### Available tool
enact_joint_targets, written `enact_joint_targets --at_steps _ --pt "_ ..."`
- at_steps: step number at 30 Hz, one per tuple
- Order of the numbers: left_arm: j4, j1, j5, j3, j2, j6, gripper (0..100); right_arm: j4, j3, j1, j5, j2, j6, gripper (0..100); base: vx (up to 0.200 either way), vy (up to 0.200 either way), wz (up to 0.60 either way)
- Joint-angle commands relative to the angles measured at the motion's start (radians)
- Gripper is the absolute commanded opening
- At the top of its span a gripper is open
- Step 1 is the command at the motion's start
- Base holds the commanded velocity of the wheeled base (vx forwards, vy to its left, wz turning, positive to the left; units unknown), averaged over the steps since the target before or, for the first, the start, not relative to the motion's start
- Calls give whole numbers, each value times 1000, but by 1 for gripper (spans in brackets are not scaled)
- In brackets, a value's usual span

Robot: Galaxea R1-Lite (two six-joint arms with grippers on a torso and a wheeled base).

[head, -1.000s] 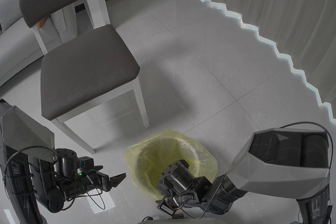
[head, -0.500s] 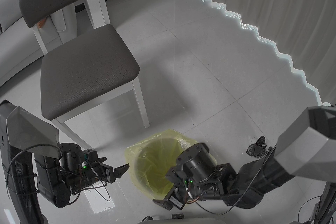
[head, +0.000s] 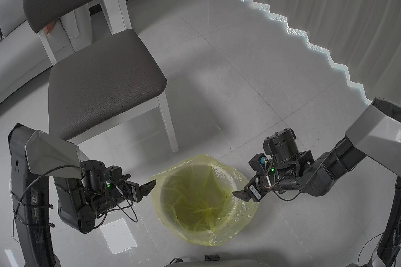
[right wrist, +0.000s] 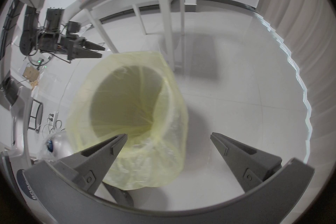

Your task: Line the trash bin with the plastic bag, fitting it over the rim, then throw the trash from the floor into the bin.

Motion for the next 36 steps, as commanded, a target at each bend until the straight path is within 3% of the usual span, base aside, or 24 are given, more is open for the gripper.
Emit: enact_joint_targets --at_steps 1,14,25,36 --pt "48 4 -1 -76 27 0 100 -1 -52 -65 0 104 -11 100 0 0 0" --pt "175 14 8 -195 69 41 100 -2 -106 -120 -20 208 -16 100 0 0 0" --pt "481 35 23 -427 122 72 100 -1 -204 -141 -23 348 -34 100 0 0 0" --pt "525 20 26 -537 190 74 100 82 -283 -146 -16 372 -35 100 0 0 0"
